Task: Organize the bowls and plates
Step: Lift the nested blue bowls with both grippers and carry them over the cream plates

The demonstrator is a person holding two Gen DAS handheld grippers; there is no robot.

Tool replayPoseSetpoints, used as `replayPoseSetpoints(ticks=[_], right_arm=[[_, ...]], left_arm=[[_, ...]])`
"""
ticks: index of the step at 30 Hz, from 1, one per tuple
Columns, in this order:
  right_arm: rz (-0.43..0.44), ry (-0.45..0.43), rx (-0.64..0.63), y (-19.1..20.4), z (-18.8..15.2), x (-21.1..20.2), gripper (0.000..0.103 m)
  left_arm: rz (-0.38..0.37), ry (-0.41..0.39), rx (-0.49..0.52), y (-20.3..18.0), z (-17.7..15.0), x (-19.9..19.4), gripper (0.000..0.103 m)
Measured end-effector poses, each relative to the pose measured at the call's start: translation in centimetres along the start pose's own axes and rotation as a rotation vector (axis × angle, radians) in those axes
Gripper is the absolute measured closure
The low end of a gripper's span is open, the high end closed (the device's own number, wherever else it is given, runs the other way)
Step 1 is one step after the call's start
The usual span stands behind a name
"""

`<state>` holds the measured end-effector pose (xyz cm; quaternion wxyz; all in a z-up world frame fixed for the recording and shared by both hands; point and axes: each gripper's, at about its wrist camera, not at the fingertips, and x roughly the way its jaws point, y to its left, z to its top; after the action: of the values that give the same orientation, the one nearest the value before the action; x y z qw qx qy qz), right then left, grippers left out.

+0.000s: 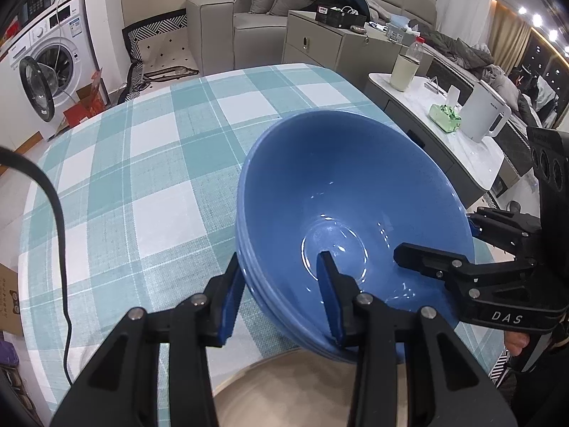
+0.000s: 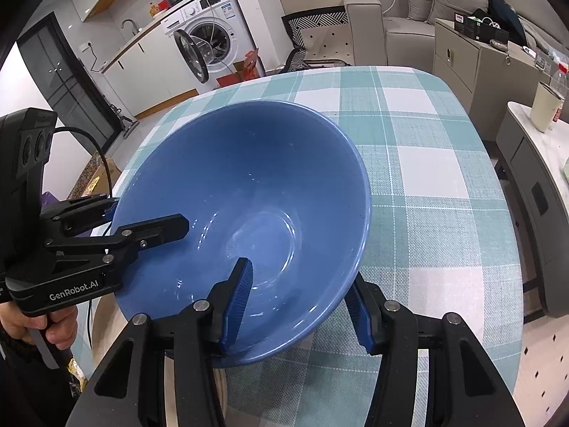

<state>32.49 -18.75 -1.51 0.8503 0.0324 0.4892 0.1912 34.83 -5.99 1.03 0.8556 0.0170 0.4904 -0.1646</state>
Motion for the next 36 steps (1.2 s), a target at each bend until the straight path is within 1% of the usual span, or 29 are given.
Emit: replayPoseSetpoints(ticks=[8,14,25,29,36], right_arm=[[-0.012,-0.003,0.006,-0.2,0.1,-0.7,0.05],[-0.023,-0.019,0.002,-0.2,0.2,-1.7,0.05],[-0.037,-0.06,-0.02,0.9,0.1,-4.7,0.05],[-0.025,-0.077,-0.018,1.1,0.2,-5.9,0.05],[-0.029,-0.096,-0.04,2.4,0.0,-7.7,0.05]], left_arm=[[-0.001,0.0,-0.001,-0.4,0.4,-0.1,0.064],[-0.003,-0.014,0.006,-0.9,0.5,-0.8,0.064],[0.001,-0.066,0.016,-1.8,0.6,-3.8,0.064],[-0.001,-0.086,0.014,-2.0,0.5,-5.1,0.064],[0.007,-0.12,0.011,-2.2,0.0,-7.2,0.064]])
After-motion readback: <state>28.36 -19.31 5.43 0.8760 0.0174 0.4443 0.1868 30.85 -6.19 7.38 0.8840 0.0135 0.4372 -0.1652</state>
